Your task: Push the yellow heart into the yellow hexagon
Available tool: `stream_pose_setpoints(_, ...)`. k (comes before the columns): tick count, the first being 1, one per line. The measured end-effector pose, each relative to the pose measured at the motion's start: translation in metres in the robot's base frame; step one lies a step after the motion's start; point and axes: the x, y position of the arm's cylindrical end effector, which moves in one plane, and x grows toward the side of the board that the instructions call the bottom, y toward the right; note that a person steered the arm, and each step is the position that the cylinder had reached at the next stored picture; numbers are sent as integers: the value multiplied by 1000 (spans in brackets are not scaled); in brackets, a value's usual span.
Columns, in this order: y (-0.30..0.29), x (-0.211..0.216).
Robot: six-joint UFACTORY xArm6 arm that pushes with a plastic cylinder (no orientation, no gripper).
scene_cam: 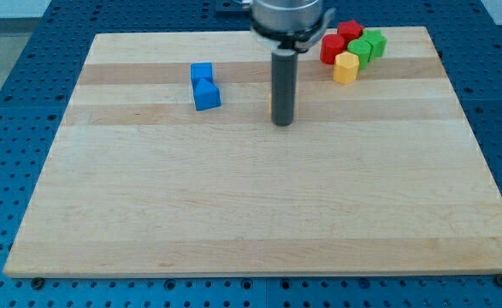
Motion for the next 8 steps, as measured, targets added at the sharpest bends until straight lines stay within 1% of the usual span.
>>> stream_pose_setpoints(1, 11, -8)
stream_pose_setpoints(2, -12, 49)
stream_pose_setpoints(3, -44, 32)
stream_pose_setpoints(4, -50, -3)
stream_pose_setpoints(5, -34, -30)
stream_pose_setpoints(6, -12, -38)
stream_pose_setpoints(7, 32, -38)
stream_pose_setpoints(8, 57, -30)
